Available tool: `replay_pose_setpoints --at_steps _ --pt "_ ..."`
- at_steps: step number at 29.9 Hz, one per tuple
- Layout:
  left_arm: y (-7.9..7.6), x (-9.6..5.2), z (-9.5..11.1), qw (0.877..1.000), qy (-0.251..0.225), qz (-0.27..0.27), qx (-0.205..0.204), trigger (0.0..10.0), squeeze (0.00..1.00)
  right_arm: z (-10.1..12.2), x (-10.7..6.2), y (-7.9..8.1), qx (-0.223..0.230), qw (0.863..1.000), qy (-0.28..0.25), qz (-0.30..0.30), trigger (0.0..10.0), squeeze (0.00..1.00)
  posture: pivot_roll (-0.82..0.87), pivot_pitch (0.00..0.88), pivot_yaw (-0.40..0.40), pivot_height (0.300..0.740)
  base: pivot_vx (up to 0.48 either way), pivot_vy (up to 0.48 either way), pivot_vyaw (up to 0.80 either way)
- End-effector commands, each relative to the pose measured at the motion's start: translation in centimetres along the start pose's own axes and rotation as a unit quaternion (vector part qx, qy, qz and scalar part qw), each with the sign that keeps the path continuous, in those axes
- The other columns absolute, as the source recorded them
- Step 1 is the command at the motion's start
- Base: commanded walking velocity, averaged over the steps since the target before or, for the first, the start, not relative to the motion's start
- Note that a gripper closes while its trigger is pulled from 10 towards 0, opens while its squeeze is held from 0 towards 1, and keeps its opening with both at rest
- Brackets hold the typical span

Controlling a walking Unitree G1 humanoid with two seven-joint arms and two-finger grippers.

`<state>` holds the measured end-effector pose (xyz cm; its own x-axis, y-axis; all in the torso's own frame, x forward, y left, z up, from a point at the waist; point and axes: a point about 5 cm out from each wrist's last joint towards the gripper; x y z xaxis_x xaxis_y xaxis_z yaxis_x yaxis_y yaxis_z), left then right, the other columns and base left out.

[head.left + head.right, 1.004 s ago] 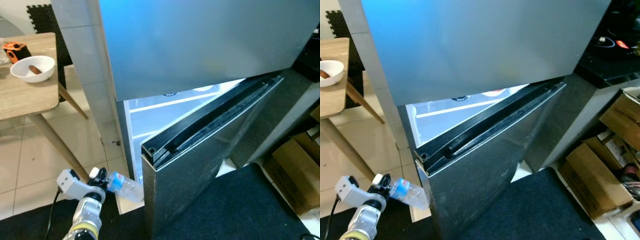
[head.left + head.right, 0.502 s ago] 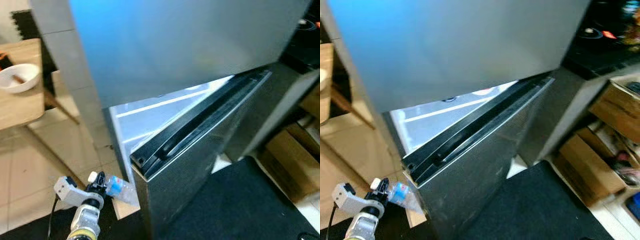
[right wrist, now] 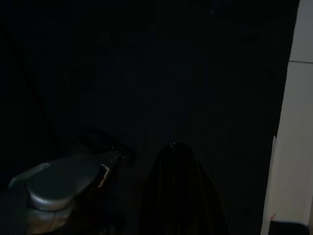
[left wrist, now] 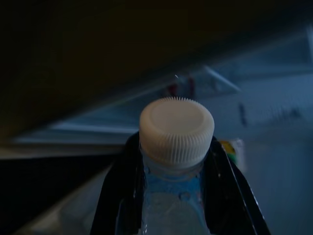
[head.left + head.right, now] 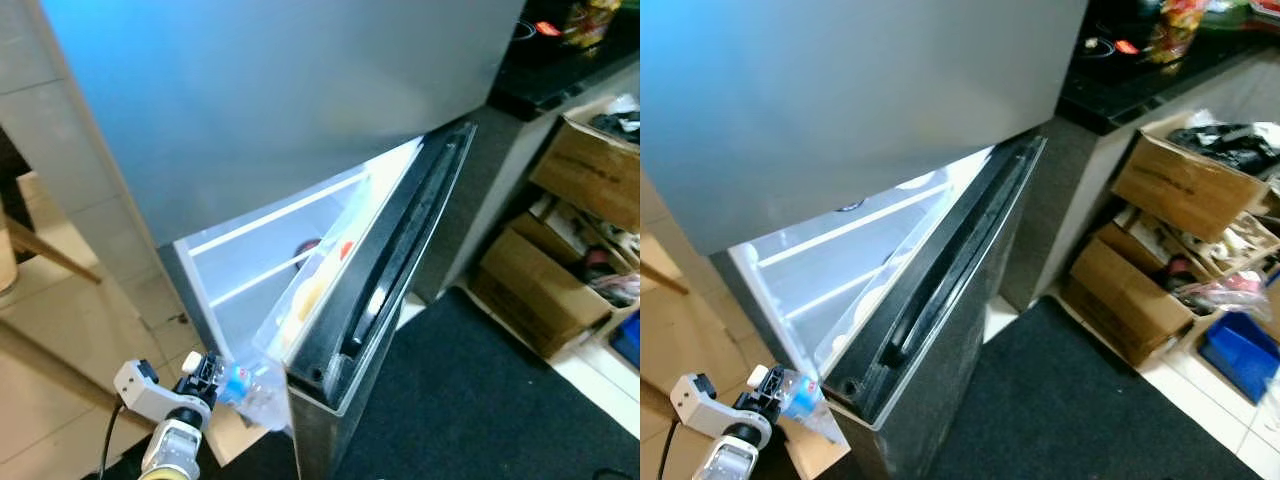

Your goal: Restocking fridge

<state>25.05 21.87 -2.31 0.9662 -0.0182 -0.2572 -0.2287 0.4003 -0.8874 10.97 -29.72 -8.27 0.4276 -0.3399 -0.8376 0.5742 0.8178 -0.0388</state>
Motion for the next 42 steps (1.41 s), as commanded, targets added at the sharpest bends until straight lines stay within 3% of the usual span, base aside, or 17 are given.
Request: replay_pose_setpoints --at_steps 1,10,19,23,42 --pt "0.9 -0.8 -1.7 0.999 0.035 0.014 -0.013 10.0 0.0 -0.7 -0.1 -0.2 -0.001 1.0 0.013 -0.006 10.0 0.0 -0.1 0.104 -0.024 0.74 0.0 0.0 -0.78" --pt "3.1 -2.7 -3.5 0.989 0.103 0.092 0.047 10.0 0.0 -0.6 -0.1 -0.3 -0.001 1.0 0.012 -0.012 10.0 0.0 -0.1 0.104 -0.023 0.74 0.0 0.0 -0.26" --pt "4.5 -4.1 -4.0 0.983 0.125 0.124 0.062 10.0 0.0 -0.7 -0.1 -0.3 -0.004 1.0 0.016 -0.013 10.0 0.0 -0.1 0.103 -0.025 0.74 0.0 0.0 0.0" --pt "5.3 -5.0 -4.6 0.973 0.15 0.155 0.081 10.0 0.0 -0.6 -0.1 -0.3 -0.005 1.0 0.015 -0.013 10.0 0.0 -0.1 0.1 -0.025 0.74 0.0 0.0 0.0" --pt "6.2 -6.0 -5.0 0.961 0.174 0.183 0.11 10.0 0.0 -0.8 -0.1 -0.1 -0.01 1.0 0.019 -0.009 10.0 0.0 -0.1 0.096 -0.022 0.74 -0.092 0.0 0.0"
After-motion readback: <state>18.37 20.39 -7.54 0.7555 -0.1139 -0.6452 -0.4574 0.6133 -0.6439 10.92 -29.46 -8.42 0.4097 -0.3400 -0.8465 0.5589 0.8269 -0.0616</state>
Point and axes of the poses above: a point about 5 cm out from each wrist's last joint towards the gripper, its own x axis pointing out of the wrist towards the gripper, its own z axis along the axis of the wrist's last joint, y = z × x, and after that the axes turned 12 degrees about -x, right-handed
